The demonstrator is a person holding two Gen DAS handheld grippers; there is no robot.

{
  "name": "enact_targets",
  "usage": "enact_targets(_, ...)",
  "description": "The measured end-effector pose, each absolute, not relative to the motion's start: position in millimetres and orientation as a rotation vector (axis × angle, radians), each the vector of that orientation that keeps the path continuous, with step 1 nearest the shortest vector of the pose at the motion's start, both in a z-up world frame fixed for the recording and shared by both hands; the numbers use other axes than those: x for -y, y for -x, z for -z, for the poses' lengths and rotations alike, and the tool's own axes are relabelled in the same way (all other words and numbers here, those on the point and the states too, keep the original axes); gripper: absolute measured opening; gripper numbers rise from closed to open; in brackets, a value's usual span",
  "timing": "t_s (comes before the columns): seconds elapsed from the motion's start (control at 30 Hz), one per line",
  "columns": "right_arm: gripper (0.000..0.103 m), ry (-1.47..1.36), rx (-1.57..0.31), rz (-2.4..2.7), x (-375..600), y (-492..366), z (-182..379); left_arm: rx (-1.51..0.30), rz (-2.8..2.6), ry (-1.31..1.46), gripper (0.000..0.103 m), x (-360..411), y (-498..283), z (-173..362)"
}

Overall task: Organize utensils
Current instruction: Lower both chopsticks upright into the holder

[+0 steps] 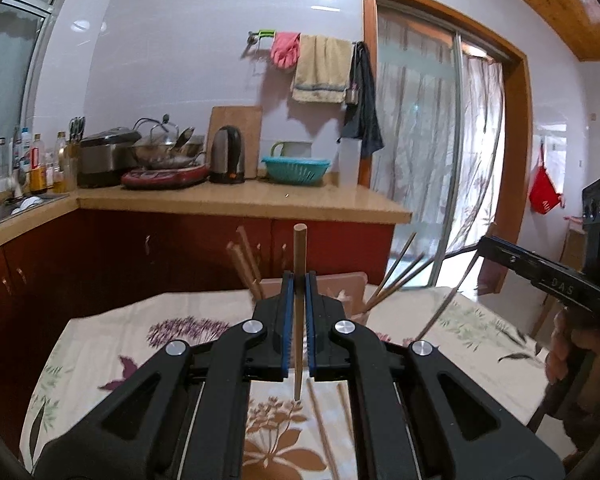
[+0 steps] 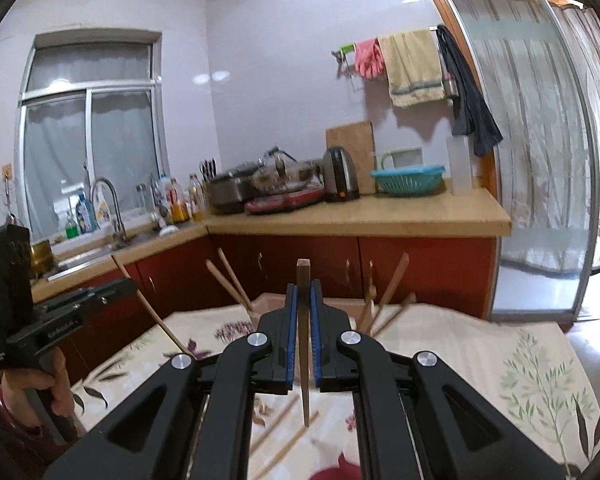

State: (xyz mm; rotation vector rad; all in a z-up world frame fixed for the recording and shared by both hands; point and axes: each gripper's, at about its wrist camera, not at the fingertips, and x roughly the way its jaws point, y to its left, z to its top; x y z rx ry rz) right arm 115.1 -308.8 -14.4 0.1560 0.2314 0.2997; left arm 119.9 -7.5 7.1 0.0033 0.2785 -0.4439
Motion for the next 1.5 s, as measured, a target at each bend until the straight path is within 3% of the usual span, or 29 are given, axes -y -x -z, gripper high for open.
enact_targets(0.43, 0.007, -0.154, -0.077, -0.328, 313.6, -151.1, -38.1, -0.103, 0.486, -0.063, 0.006, 32.8, -147.9, -72.6)
enact_targets(0.7, 0.007, -0.146, -0.041, -0.289, 317.2, -184.3, -42.5, -0.045, 0.477, -0.099, 0.006, 47.3, -182.3, -84.5)
enact_targets(0.9, 0.007, -0.127, -0.03, -0.259, 314.6, -210.4, -28.9, -0.055, 0.474, -0.096, 0.006, 51.2, -205.5, -69.3)
enact_targets(1.43, 0.007, -0.094, -0.214, -0.233, 300.7, -240.8, 40.8, -0.257, 0.494, -0.09, 0.006, 52.1, -245.3, 22.2)
enact_targets(1.5, 0.008, -0.095, -0.235, -0.232, 299.4, -241.2, 45.0, -0.275, 0.495, -0.093, 0.01, 52.1, -247.0, 27.1)
